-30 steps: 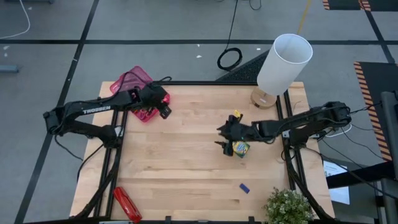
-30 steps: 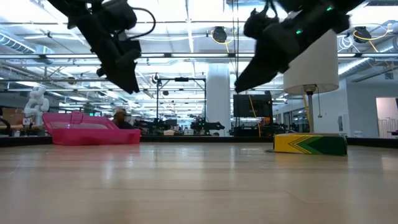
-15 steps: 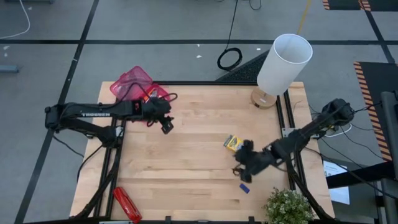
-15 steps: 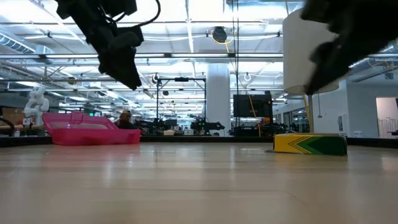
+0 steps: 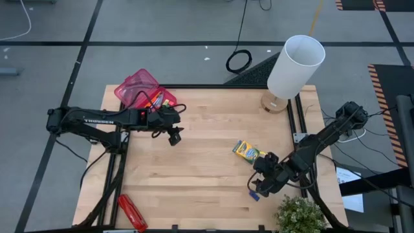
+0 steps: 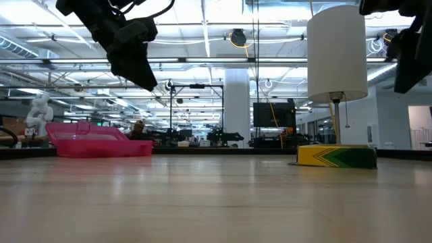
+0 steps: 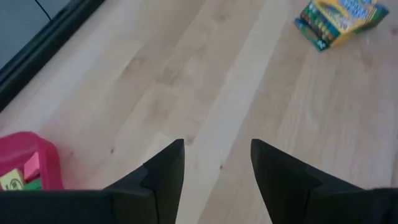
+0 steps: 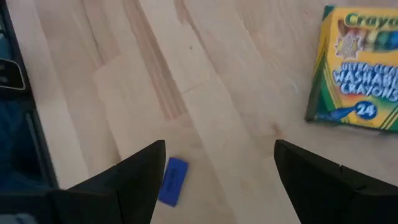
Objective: Pack school essentials
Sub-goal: Put the blue eraser into the pink supply box
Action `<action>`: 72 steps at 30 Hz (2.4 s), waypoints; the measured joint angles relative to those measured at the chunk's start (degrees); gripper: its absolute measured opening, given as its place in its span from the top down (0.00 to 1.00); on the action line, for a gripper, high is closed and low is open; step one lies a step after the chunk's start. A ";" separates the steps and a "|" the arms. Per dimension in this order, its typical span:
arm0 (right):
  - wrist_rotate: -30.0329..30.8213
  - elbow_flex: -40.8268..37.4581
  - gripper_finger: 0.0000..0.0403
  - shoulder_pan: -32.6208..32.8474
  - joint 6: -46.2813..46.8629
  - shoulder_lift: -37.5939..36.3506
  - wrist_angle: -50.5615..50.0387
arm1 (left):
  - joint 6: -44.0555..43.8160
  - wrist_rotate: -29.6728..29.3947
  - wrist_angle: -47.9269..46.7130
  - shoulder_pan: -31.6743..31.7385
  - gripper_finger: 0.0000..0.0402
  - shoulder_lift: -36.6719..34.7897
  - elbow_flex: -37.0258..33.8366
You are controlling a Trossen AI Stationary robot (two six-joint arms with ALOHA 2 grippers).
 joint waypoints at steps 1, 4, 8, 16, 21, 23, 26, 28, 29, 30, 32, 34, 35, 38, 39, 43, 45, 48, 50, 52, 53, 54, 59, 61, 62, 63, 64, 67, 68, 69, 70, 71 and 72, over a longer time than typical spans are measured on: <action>-1.05 0.01 0.28 -0.02 0.74 0.00 0.10 | 0.03 -0.01 0.54 0.11 0.54 0.00 0.00; -3.65 0.01 0.28 0.10 1.23 0.02 1.07 | 0.14 -0.03 1.13 0.50 0.54 0.00 0.00; -4.20 0.01 0.28 0.28 4.42 0.08 0.91 | -0.06 -0.05 1.05 0.57 0.54 0.00 0.00; -4.18 0.01 0.28 2.79 13.84 1.86 0.89 | -1.17 0.01 0.55 -0.30 0.54 0.00 0.00; -5.59 -0.01 0.28 3.31 13.82 3.60 0.77 | -1.10 0.01 0.56 -0.31 0.54 0.00 0.00; -5.74 -0.01 0.28 3.31 11.94 4.28 0.72 | -0.95 -0.02 0.57 -0.30 0.54 0.00 0.00; -5.75 0.01 0.28 3.34 8.33 5.23 0.99 | -0.77 -0.09 0.57 -0.30 0.54 0.00 0.00; -5.73 0.01 0.28 3.34 8.14 6.24 1.20 | -0.47 -0.29 0.57 -0.30 0.54 0.00 0.00; -5.76 -0.01 0.28 3.34 7.37 6.95 2.09 | -0.45 -0.28 0.57 -0.30 0.54 0.00 0.00; -6.00 -0.01 0.28 3.34 5.99 7.76 3.65 | -0.45 -0.29 0.57 -0.30 0.54 0.00 0.00; -7.33 0.01 0.28 3.34 3.79 9.90 6.73 | -0.44 -0.29 0.47 -0.30 0.54 0.00 0.00; -8.71 0.01 0.28 3.34 2.34 12.30 8.68 | -0.46 -0.30 0.42 -0.30 0.54 0.00 0.00; -8.77 0.01 0.28 3.36 2.06 13.61 9.18 | -0.50 -0.29 0.30 -0.30 0.54 0.00 0.00; -8.80 1.37 0.28 3.83 1.61 16.77 7.37 | -0.99 -0.31 0.05 -0.30 0.54 0.00 0.00; -8.75 2.20 0.28 4.12 1.10 17.60 6.51 | -1.15 -0.31 0.05 -0.30 0.54 0.00 0.00; -8.70 6.94 0.28 5.23 -1.91 20.94 2.42 | -0.97 -0.31 0.09 -0.30 0.54 0.00 0.00; -8.66 9.35 0.28 5.41 -2.08 22.44 -0.53 | -0.90 -0.31 0.09 -0.30 0.54 0.00 0.00; -8.64 11.46 0.28 5.17 -1.22 24.29 -3.85 | 0.01 -0.33 0.14 -0.30 0.54 0.00 -0.02; -9.45 11.79 0.28 4.74 -0.42 25.09 -4.57 | 0.47 -0.34 0.12 -0.23 0.54 0.00 -0.02; -10.93 11.77 0.28 4.39 0.21 25.79 -4.40 | 0.93 -0.33 0.16 -0.03 0.54 0.00 -0.02; -11.65 11.77 0.28 4.30 0.27 26.06 -4.17 | 1.09 -0.35 0.16 0.08 0.54 0.00 -0.02; -11.81 11.77 0.28 4.30 0.33 26.24 -3.80 | 1.11 -0.33 0.16 0.23 0.54 0.00 -0.02; -12.77 11.77 0.28 4.32 -0.22 26.88 -2.02 | 1.32 -0.36 0.16 0.66 0.54 0.00 -0.02; -12.77 11.77 0.28 4.32 -0.89 27.42 -2.07 | 1.49 -0.36 0.20 0.75 0.54 0.00 -0.02; -12.79 11.77 0.28 4.32 -1.07 27.81 -2.07 | 1.49 -0.36 0.18 0.75 0.54 0.00 -0.02; -12.77 11.77 0.28 4.32 -1.16 28.29 -2.05 | 1.47 -0.36 0.20 0.75 0.54 0.00 -0.02; -12.79 11.83 0.29 4.32 -1.17 28.59 -2.02 | 1.45 -0.36 0.18 0.75 0.54 0.00 -0.02; -12.72 12.01 0.33 4.33 -1.21 29.50 -1.97 | 1.45 -0.36 0.18 0.75 0.54 0.00 -0.02; -12.68 12.01 0.35 4.32 -1.30 29.64 -2.03 | 1.45 -0.36 0.18 0.75 0.54 0.00 -0.02; -12.68 12.01 0.38 4.32 -1.71 29.68 -2.05 | 1.45 -0.36 0.18 0.75 0.54 0.00 -0.02; -12.64 11.99 0.40 4.32 -2.24 29.70 -2.09 | 1.43 -0.36 0.18 0.74 0.54 0.00 -0.02; -12.61 11.99 0.43 4.32 -2.67 29.72 -2.09 | 1.43 -0.36 0.18 0.75 0.54 0.00 -0.02; -12.59 11.99 0.45 4.32 -3.00 29.73 -2.07 | 1.43 -0.36 0.18 0.75 0.54 0.00 -0.02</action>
